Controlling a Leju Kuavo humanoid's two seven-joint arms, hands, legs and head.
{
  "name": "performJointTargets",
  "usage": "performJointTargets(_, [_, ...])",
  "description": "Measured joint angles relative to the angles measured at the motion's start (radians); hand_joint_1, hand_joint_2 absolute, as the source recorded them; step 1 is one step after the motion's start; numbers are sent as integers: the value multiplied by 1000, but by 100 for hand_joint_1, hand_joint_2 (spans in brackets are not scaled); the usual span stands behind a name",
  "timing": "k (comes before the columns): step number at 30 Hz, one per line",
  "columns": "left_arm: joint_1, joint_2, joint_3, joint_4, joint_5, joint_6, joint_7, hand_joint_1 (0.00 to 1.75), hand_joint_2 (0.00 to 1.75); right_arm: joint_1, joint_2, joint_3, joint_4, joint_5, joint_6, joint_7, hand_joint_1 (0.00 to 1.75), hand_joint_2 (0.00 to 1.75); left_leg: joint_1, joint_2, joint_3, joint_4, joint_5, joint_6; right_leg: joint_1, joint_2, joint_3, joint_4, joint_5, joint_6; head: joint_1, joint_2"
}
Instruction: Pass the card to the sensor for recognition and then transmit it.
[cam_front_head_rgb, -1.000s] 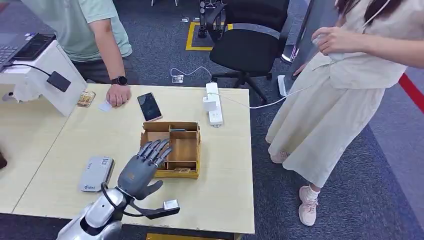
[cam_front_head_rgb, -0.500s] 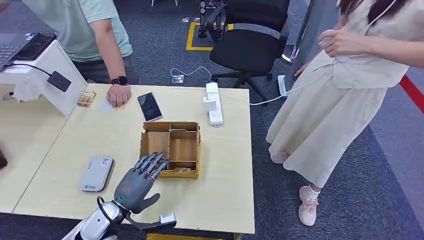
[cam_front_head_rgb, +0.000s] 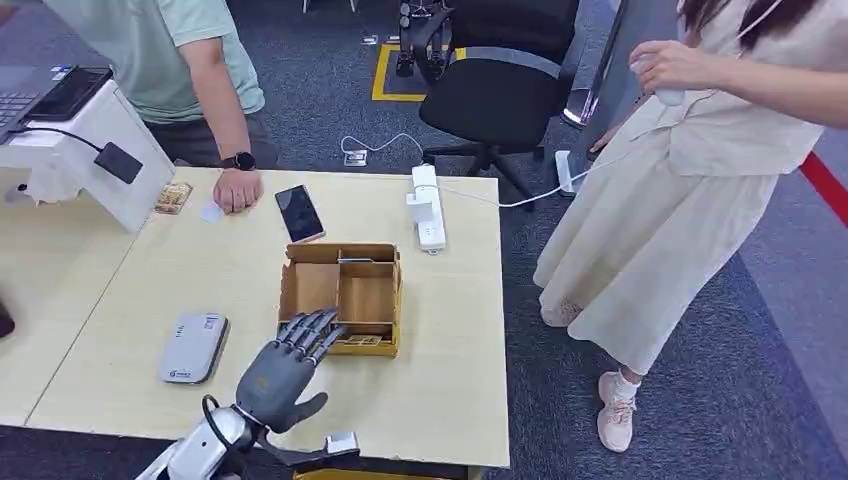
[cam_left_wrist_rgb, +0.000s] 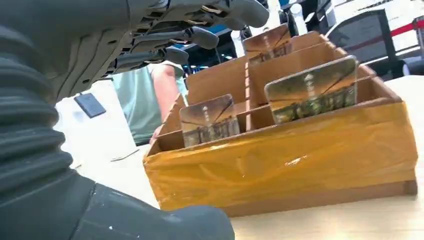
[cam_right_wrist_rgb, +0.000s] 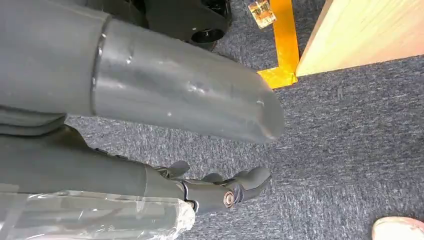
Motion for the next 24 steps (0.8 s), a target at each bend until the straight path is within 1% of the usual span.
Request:
performJointTargets(2, [-18, -5, -2, 2, 3, -2, -4, 0, 175, -2, 0, 0, 0, 3, 0, 0, 0, 0, 0, 0, 0, 0, 0, 0, 0, 0, 0, 0, 0, 0, 0, 0])
performJointTargets(4, [-43, -10, -7, 5, 8, -8, -21, 0, 175, -4, 0, 0, 0, 6, 0, 0, 0, 0, 0, 0, 0, 0, 0, 0, 0, 0, 0, 0, 0, 0, 0, 0])
performJointTargets(12, [-121, -34, -45, 32, 16, -27, -34, 0, 175, -8, 0, 4, 0, 15, 0, 8, 0, 0, 0, 0, 0, 0, 0, 0, 0, 0, 0, 0, 0, 0, 0, 0])
performJointTargets(24, [-149, -48, -55, 52, 16, -28, -34, 0, 175, -10, 0, 5, 1, 15, 0, 9, 0, 0, 0, 0, 0, 0, 0, 0, 0, 0, 0, 0, 0, 0, 0, 0])
